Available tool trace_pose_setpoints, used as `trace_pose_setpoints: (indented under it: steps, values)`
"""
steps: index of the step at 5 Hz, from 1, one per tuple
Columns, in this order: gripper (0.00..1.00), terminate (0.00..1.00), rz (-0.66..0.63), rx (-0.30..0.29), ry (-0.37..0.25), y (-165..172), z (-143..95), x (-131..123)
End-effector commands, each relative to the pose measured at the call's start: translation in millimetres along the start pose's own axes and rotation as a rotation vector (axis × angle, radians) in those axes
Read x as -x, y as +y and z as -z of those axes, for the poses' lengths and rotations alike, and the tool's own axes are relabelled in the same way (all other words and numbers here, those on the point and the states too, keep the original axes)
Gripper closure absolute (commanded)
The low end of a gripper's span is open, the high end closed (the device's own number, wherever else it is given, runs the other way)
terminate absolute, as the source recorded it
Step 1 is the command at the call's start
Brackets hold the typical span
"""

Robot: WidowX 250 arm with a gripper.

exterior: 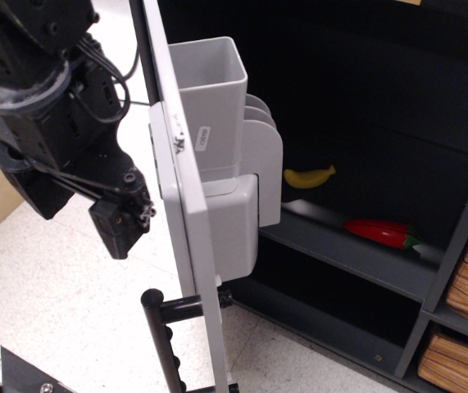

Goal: Close fridge

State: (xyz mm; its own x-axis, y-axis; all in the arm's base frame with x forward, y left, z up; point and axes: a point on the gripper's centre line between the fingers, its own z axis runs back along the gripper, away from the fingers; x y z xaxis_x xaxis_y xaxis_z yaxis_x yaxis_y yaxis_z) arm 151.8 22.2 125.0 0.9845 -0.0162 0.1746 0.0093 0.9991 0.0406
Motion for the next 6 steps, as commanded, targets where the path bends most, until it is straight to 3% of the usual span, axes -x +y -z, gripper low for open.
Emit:
trace_pose_setpoints:
  steps: [1, 4, 6]
  values:
    - [0.00, 0.00, 0.000, 0.000, 0.000, 0.0, 0.0, 0.0]
    - [0.00, 0.00, 0.054, 0.064, -0.058, -35.0, 22.5, -42.4]
    - [0.00, 0.00, 0.063, 0.107, -0.131, -58.9, 33.9, -91.3]
